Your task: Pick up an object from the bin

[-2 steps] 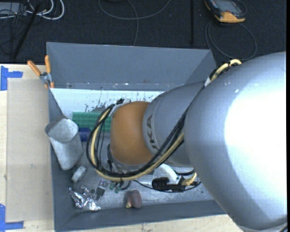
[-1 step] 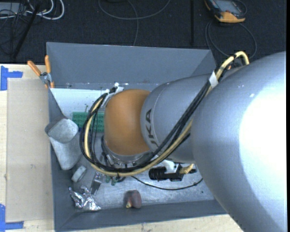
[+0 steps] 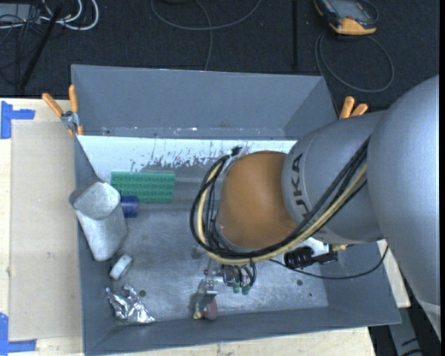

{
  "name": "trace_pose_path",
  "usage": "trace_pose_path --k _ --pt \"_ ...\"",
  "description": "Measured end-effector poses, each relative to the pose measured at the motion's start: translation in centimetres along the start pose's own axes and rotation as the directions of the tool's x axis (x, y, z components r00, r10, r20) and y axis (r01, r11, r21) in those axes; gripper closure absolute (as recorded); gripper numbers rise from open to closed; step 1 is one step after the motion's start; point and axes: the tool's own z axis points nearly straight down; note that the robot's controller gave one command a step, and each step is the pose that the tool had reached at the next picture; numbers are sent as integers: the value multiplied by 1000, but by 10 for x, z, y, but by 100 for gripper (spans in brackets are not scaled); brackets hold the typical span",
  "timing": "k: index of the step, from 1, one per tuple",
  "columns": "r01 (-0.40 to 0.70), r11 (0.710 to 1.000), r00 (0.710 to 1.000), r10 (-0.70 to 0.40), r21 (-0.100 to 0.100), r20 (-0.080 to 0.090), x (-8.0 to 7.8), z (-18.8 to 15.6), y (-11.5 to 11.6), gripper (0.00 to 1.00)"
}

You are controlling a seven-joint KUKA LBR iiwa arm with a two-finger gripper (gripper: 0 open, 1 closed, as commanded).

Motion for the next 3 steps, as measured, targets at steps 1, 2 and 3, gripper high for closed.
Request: trace_pose_path --k 1,2,3 --pt "-127 992 992 127 0 -1 -7 20 -62 0" --pt "-192 981 981 192 -8 -13 -26 43 -92 0" --pt "-192 981 981 192 -6 -18 -24 42 -92 100"
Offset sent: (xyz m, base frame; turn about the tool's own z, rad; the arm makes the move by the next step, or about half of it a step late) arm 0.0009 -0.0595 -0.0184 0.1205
